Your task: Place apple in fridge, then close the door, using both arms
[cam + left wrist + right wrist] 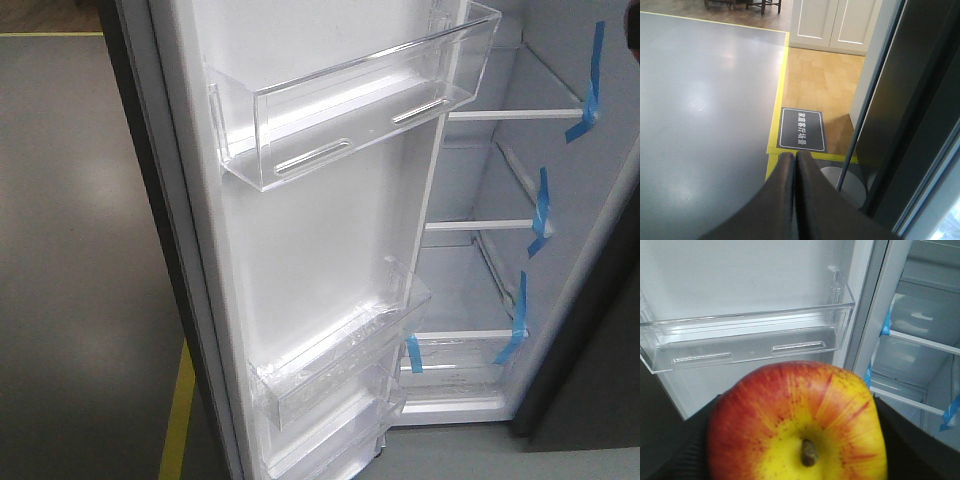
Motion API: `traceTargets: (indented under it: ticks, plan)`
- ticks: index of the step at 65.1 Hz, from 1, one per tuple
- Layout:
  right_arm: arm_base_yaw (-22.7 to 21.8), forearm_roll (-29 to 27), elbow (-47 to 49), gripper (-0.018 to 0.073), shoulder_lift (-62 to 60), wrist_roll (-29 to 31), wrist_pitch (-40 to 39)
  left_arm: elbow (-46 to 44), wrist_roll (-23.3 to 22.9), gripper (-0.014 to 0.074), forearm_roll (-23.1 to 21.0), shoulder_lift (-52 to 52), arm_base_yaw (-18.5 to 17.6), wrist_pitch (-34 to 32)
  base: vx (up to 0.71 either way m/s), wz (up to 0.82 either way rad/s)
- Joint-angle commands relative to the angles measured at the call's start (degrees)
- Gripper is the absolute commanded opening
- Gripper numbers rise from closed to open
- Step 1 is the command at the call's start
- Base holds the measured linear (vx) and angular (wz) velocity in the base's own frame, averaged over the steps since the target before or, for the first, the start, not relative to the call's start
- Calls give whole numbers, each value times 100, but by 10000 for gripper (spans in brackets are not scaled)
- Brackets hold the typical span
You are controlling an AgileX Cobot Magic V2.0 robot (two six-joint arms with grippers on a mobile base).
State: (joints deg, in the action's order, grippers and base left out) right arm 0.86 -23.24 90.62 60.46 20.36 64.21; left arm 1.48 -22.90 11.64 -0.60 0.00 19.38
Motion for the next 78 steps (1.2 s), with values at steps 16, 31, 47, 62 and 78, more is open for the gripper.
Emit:
traceTargets:
  ticks: [16,31,47,62,78]
  plan:
    - [-17,-151,167,-11,-52,41,-446,162,-45,-8,22,-93,0,-402,0,0]
    - [-17,-151,167,-11,-52,42,-472,162,-45,-8,22,-93,0,-402,0,0]
    - [-17,-398,167,-11,-52,121,-1181,162,-45,-8,22,-93,0,-402,0,0]
    - [-17,-2038,172,-11,283,1346,-2340,162,-45,-8,22,-93,0,-402,0,0]
    - [-17,-3637,1099,-8,1576,2691,-2057,162,-45,-8,22,-93,0,-402,0,0]
